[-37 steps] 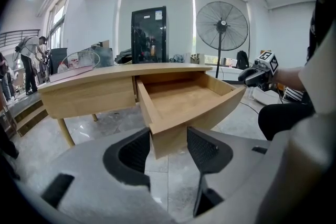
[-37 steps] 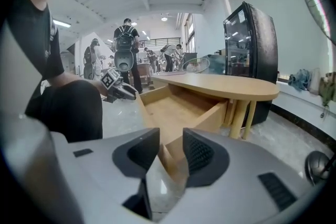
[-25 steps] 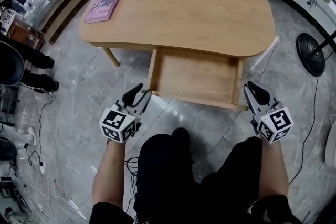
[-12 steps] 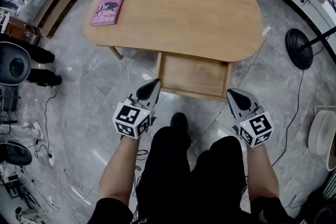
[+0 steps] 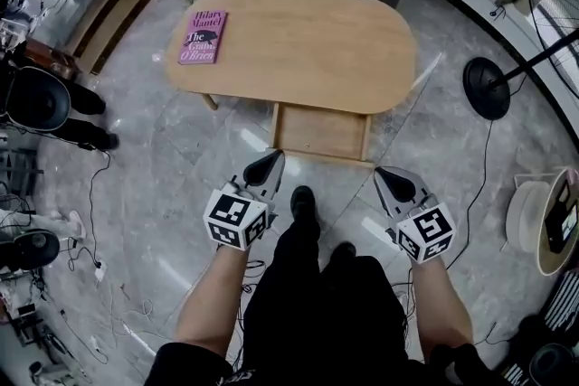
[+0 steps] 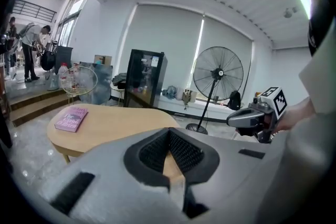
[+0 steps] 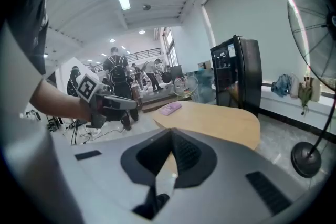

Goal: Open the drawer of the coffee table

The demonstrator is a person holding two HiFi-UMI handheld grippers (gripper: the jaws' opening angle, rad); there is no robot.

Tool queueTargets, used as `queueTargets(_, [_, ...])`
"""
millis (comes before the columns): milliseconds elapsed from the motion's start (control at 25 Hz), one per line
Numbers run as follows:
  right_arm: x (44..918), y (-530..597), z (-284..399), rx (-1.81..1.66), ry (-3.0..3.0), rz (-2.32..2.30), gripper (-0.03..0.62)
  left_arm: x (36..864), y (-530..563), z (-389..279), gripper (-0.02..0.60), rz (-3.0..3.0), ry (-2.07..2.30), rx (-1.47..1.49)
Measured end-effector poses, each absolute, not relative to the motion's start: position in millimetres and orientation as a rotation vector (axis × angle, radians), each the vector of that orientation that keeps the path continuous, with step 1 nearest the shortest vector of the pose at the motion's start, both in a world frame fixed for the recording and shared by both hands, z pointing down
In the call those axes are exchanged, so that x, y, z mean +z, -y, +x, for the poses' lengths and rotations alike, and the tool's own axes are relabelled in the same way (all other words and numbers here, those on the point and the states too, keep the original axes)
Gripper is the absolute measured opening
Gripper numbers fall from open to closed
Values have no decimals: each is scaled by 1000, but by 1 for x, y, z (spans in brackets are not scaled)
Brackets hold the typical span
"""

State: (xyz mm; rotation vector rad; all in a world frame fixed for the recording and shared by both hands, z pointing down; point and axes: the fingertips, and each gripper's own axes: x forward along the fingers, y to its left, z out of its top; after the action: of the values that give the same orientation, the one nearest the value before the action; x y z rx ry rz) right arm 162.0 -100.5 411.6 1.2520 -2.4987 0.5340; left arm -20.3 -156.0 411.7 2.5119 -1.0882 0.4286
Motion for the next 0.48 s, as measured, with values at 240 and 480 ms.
queueTargets(240, [349,45,180,543,2521,1286,5,330,108,4,8,2529,1115,340])
queueTargets(480, [295,-1,181,545,2589,1324,5,284,58,16,8,2565,1130,419])
